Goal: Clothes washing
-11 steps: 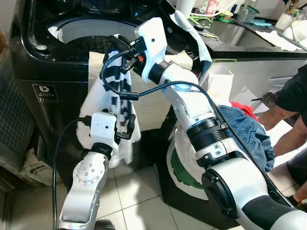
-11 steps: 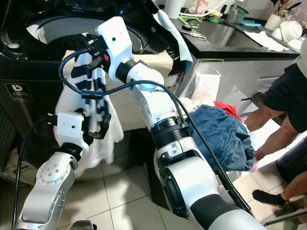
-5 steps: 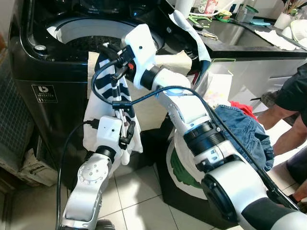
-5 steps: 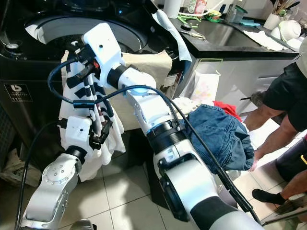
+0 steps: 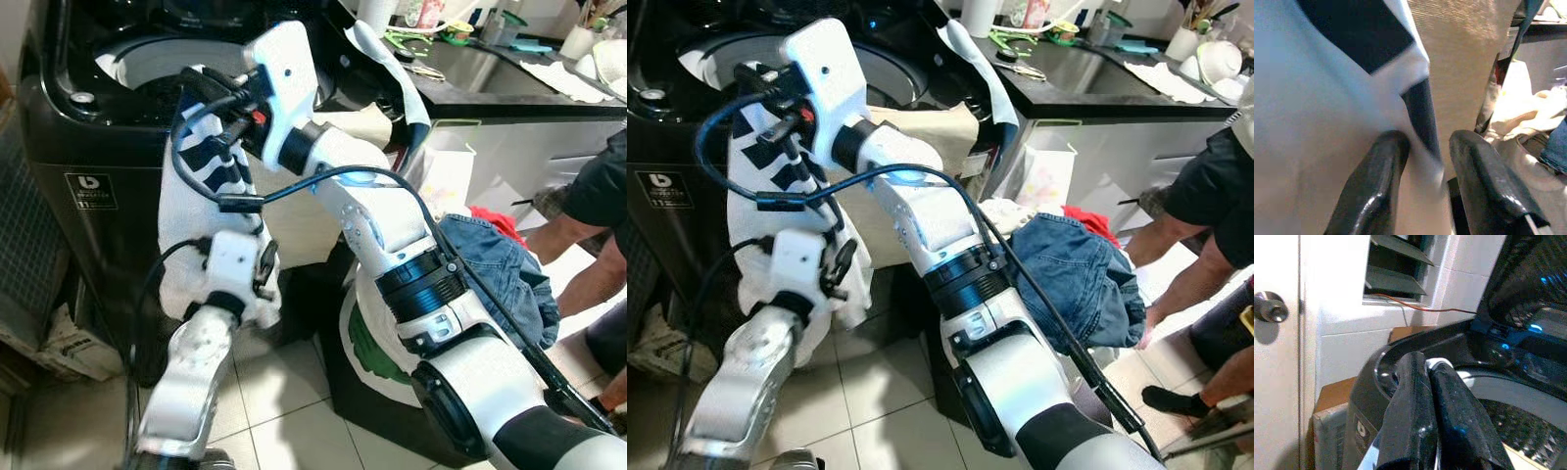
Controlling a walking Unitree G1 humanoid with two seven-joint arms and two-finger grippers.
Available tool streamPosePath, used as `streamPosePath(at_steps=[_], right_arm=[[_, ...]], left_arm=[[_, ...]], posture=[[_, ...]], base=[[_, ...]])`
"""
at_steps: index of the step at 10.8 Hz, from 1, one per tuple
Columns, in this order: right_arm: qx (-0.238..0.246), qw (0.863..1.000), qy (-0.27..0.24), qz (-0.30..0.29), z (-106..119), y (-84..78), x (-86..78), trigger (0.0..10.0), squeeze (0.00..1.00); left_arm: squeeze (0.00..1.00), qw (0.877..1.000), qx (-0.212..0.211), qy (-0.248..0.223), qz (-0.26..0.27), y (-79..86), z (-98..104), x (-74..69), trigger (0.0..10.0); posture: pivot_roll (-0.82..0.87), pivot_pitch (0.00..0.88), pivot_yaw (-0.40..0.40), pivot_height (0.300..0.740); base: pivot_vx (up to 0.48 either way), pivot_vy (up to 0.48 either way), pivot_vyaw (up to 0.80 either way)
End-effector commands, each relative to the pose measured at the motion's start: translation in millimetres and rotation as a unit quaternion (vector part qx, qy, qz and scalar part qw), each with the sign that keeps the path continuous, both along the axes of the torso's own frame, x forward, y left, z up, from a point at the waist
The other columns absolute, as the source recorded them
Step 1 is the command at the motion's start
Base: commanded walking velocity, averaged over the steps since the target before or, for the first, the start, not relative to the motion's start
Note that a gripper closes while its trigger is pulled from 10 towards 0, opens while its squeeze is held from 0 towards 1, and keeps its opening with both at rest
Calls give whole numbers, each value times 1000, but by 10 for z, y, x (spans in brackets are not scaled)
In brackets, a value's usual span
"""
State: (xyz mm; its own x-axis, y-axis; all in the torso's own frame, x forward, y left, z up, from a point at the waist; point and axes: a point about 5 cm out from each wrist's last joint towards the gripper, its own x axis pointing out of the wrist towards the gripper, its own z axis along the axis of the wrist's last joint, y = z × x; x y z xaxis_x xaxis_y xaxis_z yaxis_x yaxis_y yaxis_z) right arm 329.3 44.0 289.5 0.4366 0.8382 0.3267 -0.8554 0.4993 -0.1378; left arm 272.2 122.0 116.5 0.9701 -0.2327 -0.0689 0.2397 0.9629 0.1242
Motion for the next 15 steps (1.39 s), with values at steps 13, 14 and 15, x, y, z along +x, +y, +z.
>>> streamPosePath(at_steps=[13, 14, 15], right_arm=[[-64, 995, 60, 36, -588, -454, -194, 10000, 0], [-57, 997, 46, 8, -528, -535, -141, 10000, 0], [-60, 998, 24, -22, -488, -603, -77, 10000, 0]], left_arm=[[1000, 999, 27, 0, 45, 188, 1, 41, 10000], [1000, 999, 26, 0, 40, 184, 2, 34, 10000], [1000, 999, 26, 1, 35, 179, 1, 27, 10000]], posture=[[203, 0, -154, 740], [202, 0, -151, 740], [204, 0, -150, 740]], base=[[0, 0, 0], [0, 0, 0], [0, 0, 0]])
